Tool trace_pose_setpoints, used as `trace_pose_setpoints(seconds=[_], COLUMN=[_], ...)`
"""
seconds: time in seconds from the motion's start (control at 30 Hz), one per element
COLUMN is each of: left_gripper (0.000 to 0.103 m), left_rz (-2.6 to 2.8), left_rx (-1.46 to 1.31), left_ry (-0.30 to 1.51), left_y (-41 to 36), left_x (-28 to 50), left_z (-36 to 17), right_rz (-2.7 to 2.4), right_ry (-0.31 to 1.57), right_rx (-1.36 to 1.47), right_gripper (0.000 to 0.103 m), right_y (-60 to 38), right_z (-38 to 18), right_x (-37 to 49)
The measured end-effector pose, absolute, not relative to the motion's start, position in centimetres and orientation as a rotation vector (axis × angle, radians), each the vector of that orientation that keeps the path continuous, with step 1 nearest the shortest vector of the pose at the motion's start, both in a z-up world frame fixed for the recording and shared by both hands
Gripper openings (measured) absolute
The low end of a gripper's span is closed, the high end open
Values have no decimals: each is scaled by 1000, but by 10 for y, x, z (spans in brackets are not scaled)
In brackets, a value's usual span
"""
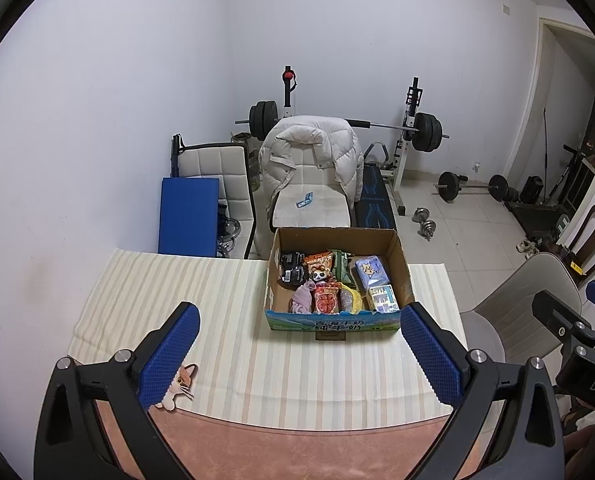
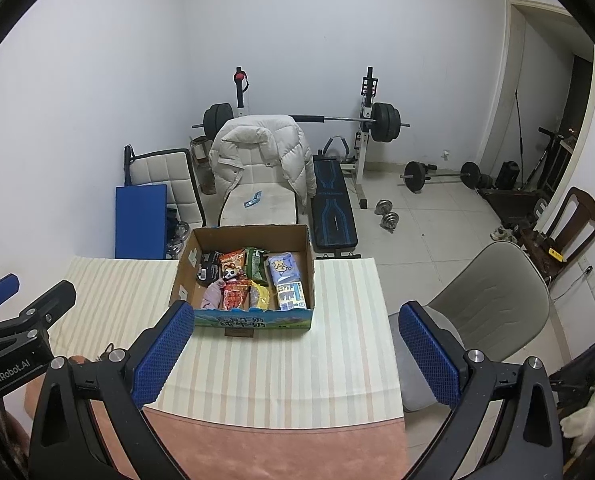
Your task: Organize soft objects
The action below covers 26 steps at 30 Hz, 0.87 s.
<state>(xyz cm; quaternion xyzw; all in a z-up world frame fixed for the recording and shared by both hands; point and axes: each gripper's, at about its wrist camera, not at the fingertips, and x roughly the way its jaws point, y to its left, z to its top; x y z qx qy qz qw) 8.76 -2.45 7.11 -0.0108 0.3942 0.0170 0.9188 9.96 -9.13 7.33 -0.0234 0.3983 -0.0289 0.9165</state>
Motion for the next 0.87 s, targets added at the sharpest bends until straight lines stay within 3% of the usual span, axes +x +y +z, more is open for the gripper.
trace_pose_setpoints(seconds=[0.87], left_gripper=[103], left_rz=[44], left_rx=[-28], left_ry=[798], left_y=[-32], left_x=[85], left_z=[70], right_rz=[-67], right_ry=[819], right_rx=[-52], right_gripper=[103], right_y=[-90], right_z=[72], right_x=[101])
